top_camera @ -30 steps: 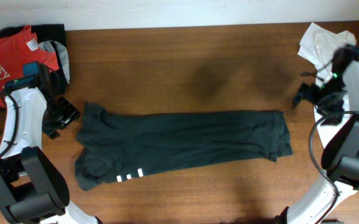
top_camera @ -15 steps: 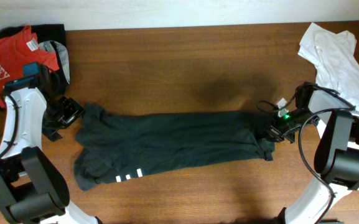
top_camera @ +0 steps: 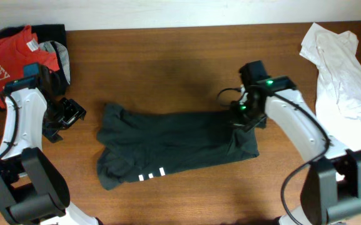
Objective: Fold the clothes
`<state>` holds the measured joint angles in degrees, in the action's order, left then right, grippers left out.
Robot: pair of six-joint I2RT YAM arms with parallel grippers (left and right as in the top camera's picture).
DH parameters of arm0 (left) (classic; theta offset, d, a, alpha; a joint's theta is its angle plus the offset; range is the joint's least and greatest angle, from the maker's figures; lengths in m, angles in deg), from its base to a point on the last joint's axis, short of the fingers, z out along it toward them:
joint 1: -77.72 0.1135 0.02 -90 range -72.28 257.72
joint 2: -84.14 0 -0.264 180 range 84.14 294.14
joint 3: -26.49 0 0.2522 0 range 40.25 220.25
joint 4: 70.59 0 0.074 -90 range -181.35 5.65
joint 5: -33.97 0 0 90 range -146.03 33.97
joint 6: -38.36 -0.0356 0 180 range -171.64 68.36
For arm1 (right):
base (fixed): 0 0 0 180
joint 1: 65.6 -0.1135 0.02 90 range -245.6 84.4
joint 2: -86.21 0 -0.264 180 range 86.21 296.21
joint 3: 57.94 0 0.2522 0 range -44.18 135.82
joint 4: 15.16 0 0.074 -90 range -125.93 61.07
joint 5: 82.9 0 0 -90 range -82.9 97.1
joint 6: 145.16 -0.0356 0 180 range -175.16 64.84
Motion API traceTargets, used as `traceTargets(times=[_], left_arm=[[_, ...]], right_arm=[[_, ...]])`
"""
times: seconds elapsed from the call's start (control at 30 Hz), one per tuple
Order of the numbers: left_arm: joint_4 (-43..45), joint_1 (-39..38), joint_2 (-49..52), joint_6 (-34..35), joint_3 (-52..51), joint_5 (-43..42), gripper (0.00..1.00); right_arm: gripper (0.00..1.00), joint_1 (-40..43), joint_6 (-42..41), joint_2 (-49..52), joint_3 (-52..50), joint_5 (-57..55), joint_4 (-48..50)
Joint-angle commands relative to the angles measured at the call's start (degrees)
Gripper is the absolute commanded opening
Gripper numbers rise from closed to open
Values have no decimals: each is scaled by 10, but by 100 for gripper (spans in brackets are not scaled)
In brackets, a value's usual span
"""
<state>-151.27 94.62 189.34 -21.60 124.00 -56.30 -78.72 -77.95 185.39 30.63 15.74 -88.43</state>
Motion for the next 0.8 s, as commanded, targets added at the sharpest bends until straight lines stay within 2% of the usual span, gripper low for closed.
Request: traceTargets(times=[0.0,0.07,0.13,0.17,0.2,0.3,0.4,0.53,0.63,0.7,0.73,0.77], left_arm=[[-6,0,-6,-1,-2,-4,81],[-9,0,-6,-1,-2,-4,82],[-9,-2,-6,-1,-2,-4,81],[-9,-2,-6,-1,-2,-4,82],[-8,-2,-6,-1,-2,-4,82],[-6,-9,-7,-1,-2,-4,82],[-6,-33,-6,-1,-2,-4,82],[-6,-59,-6,-1,-2,0,99],[-7,-59,-6,-1,-2,3,99],[-6,-59,-6,-1,-2,3,99],[-7,-59,-7,-1,-2,3,99],[-7,-59,-7,-1,-2,2,99]], right_arm=[[13,-54,-32,47,5,-3,16],[77,-75,-33,68,5,-3,19],[80,-51,-30,63,30,-3,-24],[86,-20,-9,62,61,-3,-60],[99,23,16,62,89,-4,-78],[98,126,10,62,90,-5,-74],[99,160,14,62,85,-65,-78],[98,181,-20,62,-1,-93,-3],[99,241,-42,62,-43,-86,19],[99,264,35,62,-63,-24,42],[99,268,97,62,-106,90,106],[99,268,105,62,-126,129,126]])
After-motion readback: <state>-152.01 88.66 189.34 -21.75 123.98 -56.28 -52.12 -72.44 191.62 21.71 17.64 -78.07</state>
